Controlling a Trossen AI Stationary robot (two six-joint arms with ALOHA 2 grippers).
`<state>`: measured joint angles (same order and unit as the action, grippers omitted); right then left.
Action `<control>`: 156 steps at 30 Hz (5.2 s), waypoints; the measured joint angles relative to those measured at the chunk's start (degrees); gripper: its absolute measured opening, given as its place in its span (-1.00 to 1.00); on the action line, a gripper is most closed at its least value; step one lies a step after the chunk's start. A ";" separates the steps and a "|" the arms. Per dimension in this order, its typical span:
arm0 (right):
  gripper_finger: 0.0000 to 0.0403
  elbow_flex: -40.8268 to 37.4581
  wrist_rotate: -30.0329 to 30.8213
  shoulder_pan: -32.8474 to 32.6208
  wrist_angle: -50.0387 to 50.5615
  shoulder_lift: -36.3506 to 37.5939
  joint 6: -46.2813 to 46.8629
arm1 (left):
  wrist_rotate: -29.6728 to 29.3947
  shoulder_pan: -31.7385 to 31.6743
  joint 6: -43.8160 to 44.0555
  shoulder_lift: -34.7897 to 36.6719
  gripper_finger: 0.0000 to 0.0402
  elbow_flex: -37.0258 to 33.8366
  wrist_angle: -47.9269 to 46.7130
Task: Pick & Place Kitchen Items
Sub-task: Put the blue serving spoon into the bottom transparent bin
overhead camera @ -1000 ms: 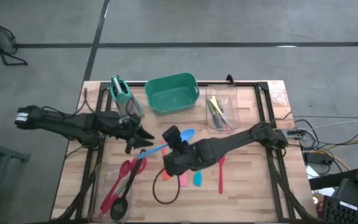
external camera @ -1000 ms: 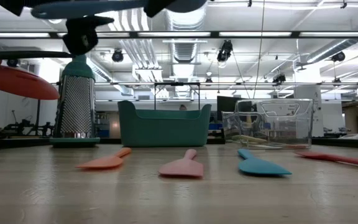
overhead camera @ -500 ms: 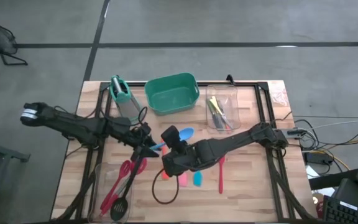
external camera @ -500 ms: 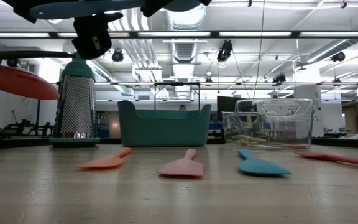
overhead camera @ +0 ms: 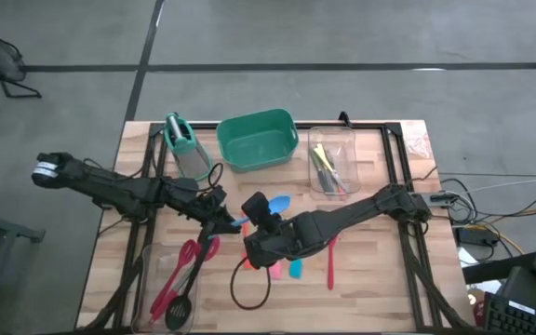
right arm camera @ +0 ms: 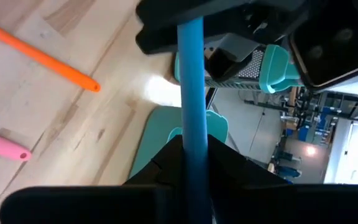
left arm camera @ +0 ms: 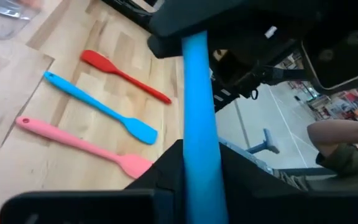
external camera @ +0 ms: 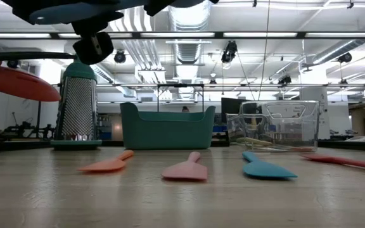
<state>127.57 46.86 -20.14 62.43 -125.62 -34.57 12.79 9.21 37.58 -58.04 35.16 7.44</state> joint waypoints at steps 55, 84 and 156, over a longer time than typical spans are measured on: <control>-0.44 -22.69 2.64 -7.34 23.38 5.55 61.64 | -13.42 55.78 65.31 5.40 -0.66 16.15 -57.70; -0.68 -22.91 2.68 -7.34 19.02 5.55 61.42 | -19.49 55.91 64.07 -1.46 -0.66 12.93 -60.11; -0.60 -27.54 8.46 -6.96 -1.66 5.53 56.13 | -88.25 64.46 68.43 -31.44 -0.78 23.54 -57.87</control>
<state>100.03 55.32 -27.10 60.77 -120.09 21.56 -75.45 73.68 106.01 -89.48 58.70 -50.43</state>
